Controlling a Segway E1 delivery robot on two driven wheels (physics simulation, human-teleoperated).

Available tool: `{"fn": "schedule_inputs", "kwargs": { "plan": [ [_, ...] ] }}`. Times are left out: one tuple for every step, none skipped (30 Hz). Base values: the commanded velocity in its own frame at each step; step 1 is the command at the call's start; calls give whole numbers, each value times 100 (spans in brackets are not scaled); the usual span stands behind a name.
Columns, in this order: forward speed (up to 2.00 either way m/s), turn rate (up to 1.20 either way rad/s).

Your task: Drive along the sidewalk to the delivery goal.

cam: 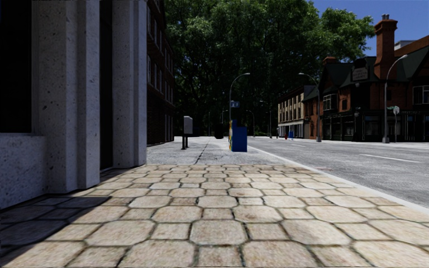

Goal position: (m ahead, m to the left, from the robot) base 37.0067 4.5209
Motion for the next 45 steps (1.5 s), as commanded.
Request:
{"fn": "schedule_inputs", "kwargs": {
  "plan": [
    [200,0],
    [200,0],
    [200,0],
    [200,0],
    [200,0],
    [200,0],
    [200,0],
    [200,0],
    [200,0],
    [200,0],
    [200,0],
    [200,0],
    [200,0],
    [200,0],
    [200,0],
    [200,0],
    [200,0],
    [200,0],
    [200,0],
    [200,0],
    [200,0],
    [200,0],
    [200,0],
    [200,0],
    [200,0],
    [200,0],
    [200,0],
    [200,0],
    [200,0],
    [200,0],
    [200,0],
    [200,0],
    [200,0],
    [200,0],
    [200,0],
    [200,0],
    [200,0],
    [200,0],
    [200,0],
    [200,0],
    [200,0],
    [200,0],
    [200,0],
    [200,0],
    [200,0]
  ]
}}
